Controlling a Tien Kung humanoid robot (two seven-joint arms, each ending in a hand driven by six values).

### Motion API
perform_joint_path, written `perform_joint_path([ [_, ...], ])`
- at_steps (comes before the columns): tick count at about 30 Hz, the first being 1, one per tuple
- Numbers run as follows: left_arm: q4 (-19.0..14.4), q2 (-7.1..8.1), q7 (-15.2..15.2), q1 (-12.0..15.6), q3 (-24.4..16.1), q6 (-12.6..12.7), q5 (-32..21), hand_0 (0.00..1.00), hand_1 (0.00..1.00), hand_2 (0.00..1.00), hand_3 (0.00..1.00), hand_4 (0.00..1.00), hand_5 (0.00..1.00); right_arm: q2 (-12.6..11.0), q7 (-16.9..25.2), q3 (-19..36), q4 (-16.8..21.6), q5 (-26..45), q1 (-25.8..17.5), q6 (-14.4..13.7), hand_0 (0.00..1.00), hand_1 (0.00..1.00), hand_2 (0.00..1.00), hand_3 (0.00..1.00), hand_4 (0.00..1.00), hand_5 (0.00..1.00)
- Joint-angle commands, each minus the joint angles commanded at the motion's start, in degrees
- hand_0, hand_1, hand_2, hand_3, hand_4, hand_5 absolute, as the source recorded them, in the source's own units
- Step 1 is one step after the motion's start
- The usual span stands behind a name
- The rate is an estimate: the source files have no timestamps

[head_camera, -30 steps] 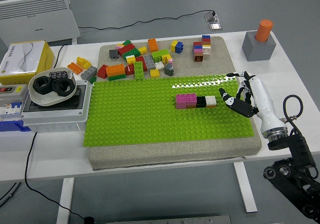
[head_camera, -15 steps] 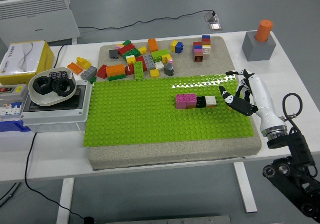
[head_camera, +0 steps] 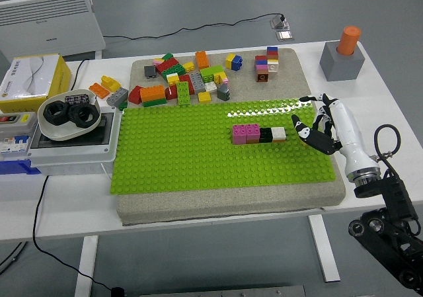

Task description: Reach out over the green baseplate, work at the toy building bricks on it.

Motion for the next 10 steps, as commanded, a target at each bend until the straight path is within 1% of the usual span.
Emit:
perform_joint_path([
  [1,0.0,-0.15,0.45,0.39,-0.37,-0.2,-0.08,0.73,0.633,0.622,0.676,0.738,0.656,-0.04,-0.08,-0.14,0.01,-0.09,0.04,0.04,0.067,0.057,0.188,0.651,0.659,0.317],
  [4,0.0,-0.68,0.92,1.18,-2.04,0.23,0.06,0.73,0.633,0.622,0.676,0.738,0.656,-0.21,-0.21,-0.49,0.03,-0.18,0.11,0.13,0.067,0.057,0.188,0.651,0.659,0.317],
  [6,0.0,-1.09,1.0,1.32,-2.91,0.7,1.26,0.73,0.633,0.622,0.676,0.738,0.656,-0.32,-0.26,-0.69,-0.1,-0.14,0.1,0.17,0.067,0.057,0.188,0.651,0.659,0.317],
  [7,0.0,-1.22,1.0,1.26,-3.14,0.77,2.07,0.725,0.602,0.551,0.629,0.617,0.652,-0.34,-0.28,-0.77,-0.15,-0.14,0.11,0.18,0.067,0.057,0.187,0.652,0.66,0.317],
  [10,0.0,-1.5,0.91,0.83,-4.0,0.53,5.44,0.725,0.602,0.551,0.629,0.617,0.652,-0.34,-0.33,-0.98,-0.3,-0.26,0.23,0.22,0.067,0.057,0.187,0.652,0.66,0.317],
])
